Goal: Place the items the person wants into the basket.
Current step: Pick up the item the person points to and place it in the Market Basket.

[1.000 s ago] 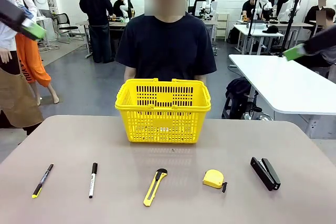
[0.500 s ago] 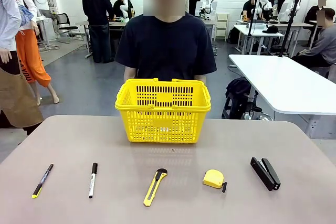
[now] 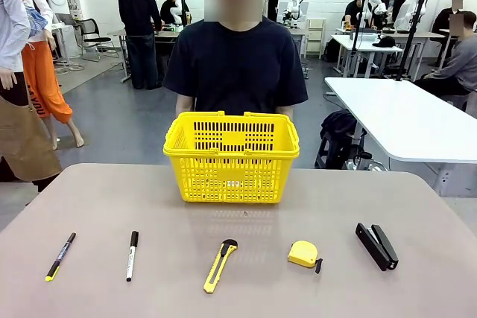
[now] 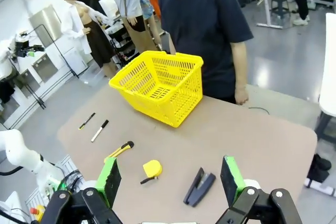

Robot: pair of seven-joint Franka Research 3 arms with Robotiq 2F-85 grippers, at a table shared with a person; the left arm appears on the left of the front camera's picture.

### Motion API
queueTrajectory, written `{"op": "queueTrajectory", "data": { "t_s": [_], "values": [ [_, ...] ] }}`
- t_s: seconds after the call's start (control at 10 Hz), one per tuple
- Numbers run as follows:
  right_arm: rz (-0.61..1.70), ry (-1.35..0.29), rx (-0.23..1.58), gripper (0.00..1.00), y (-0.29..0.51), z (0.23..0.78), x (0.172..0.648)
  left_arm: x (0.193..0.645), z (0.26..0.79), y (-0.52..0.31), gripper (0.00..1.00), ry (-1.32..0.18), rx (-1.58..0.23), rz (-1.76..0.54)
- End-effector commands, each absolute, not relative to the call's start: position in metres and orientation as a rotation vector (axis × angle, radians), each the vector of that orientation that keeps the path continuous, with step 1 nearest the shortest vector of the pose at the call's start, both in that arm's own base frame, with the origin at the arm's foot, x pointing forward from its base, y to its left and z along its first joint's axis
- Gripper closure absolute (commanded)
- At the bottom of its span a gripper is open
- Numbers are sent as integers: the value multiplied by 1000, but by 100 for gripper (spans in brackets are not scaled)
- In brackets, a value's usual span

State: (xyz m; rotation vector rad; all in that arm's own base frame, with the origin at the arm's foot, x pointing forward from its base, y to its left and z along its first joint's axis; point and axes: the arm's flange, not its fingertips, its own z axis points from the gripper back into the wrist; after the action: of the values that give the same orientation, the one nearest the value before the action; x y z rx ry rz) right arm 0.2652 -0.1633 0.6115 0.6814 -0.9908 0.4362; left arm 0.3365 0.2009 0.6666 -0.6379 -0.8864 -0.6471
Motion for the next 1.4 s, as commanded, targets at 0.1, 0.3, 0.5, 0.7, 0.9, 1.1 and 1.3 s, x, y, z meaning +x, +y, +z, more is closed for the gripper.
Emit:
{"op": "queueTrajectory", "data": {
  "t_s": [0.1, 0.3, 0.5, 0.7, 0.9, 1.1, 1.3],
  "values": [
    [458, -878, 611, 0, -172, 612, 237, 320, 664, 216, 0, -881, -646, -656],
    [453, -859, 604, 0, -174, 613, 236, 319, 664, 210, 0, -846, -636, -635],
    [461, -860, 606, 0, -172, 615, 237, 320, 662, 210, 0, -800, -620, -611],
    [444, -875, 614, 0, -173, 611, 234, 318, 663, 214, 0, -853, -644, -626],
    [444, -875, 614, 0, -173, 611, 234, 318, 663, 214, 0, -853, -644, -626],
    [444, -875, 614, 0, -173, 611, 234, 318, 663, 214, 0, -853, -644, -626],
    [444, -875, 614, 0, -173, 611, 234, 318, 663, 214, 0, -853, -644, -626]
  ]
}}
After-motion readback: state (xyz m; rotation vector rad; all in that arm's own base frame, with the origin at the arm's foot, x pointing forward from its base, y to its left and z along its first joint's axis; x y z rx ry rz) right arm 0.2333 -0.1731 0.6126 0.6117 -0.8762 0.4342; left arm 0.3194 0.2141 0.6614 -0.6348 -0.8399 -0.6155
